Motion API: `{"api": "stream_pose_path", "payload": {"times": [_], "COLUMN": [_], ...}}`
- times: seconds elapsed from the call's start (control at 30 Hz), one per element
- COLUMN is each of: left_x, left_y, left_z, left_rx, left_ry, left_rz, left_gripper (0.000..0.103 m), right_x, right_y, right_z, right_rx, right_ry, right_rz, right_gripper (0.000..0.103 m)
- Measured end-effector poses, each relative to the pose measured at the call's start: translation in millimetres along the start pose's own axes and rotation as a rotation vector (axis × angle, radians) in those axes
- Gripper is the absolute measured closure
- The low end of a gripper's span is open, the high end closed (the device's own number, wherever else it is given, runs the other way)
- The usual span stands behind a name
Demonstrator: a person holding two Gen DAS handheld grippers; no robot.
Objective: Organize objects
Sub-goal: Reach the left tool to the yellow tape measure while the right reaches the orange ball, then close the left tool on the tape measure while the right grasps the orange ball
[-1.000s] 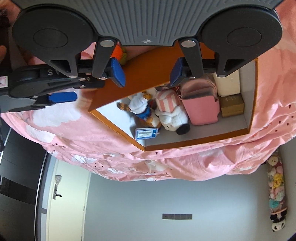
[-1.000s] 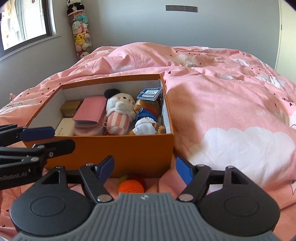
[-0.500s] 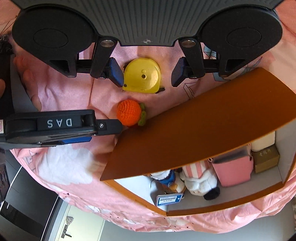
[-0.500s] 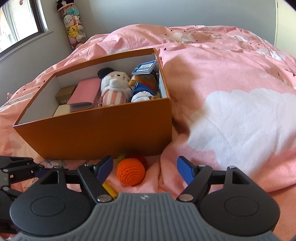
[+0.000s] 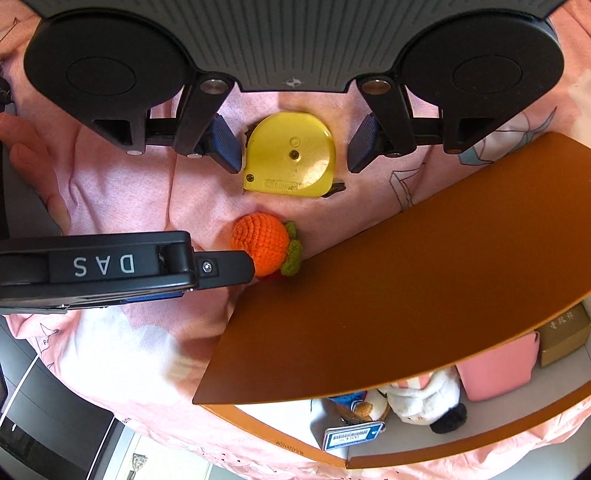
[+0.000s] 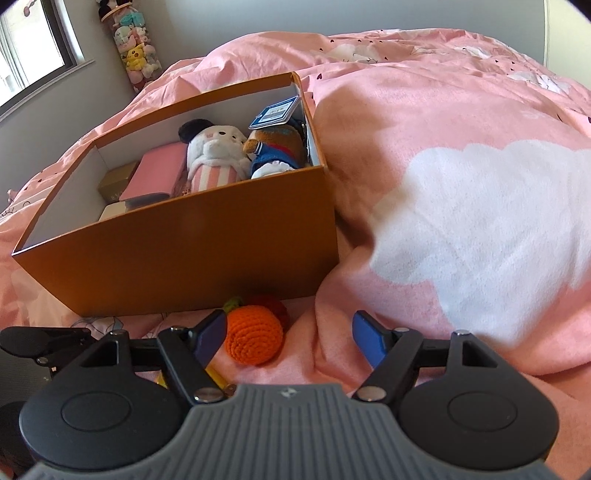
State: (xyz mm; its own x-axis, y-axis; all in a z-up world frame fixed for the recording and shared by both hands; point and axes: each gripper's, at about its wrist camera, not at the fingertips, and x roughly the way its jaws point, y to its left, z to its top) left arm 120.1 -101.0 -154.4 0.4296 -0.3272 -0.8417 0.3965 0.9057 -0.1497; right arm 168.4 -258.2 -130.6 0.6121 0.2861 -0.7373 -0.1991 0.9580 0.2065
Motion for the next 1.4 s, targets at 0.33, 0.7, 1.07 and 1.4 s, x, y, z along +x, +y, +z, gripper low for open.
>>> {"api": "stream_pose_path", "payload": {"times": [0.33, 0.7, 1.07, 1.4], "left_x": [-3, -27, -49, -102], "left_y": [1, 22, 20, 2], "left_z": [-2, -8, 6, 23], "left_rx": [-0.001, -0.065, -0.025, 0.027], "left_ry": [-0.004, -0.021, -0.080, -0.221], "left_rz": [-0.016, 0.075, 0.055, -0.016], "left_gripper": [0.041, 0.041, 0.041, 0.041], "right_x": [4, 15, 11, -63], "right_y": [14, 28, 29, 36], "right_z": [1, 0, 0, 23], "right_rx": [-0.086, -0.158, -0.152, -0.229], "right_ry": [0.003, 0.039, 0.048, -0.112], "right_rz": [0.063, 0.059, 0.049, 0.098], "right_gripper": [0.051, 0.059, 0.060, 0.061]}}
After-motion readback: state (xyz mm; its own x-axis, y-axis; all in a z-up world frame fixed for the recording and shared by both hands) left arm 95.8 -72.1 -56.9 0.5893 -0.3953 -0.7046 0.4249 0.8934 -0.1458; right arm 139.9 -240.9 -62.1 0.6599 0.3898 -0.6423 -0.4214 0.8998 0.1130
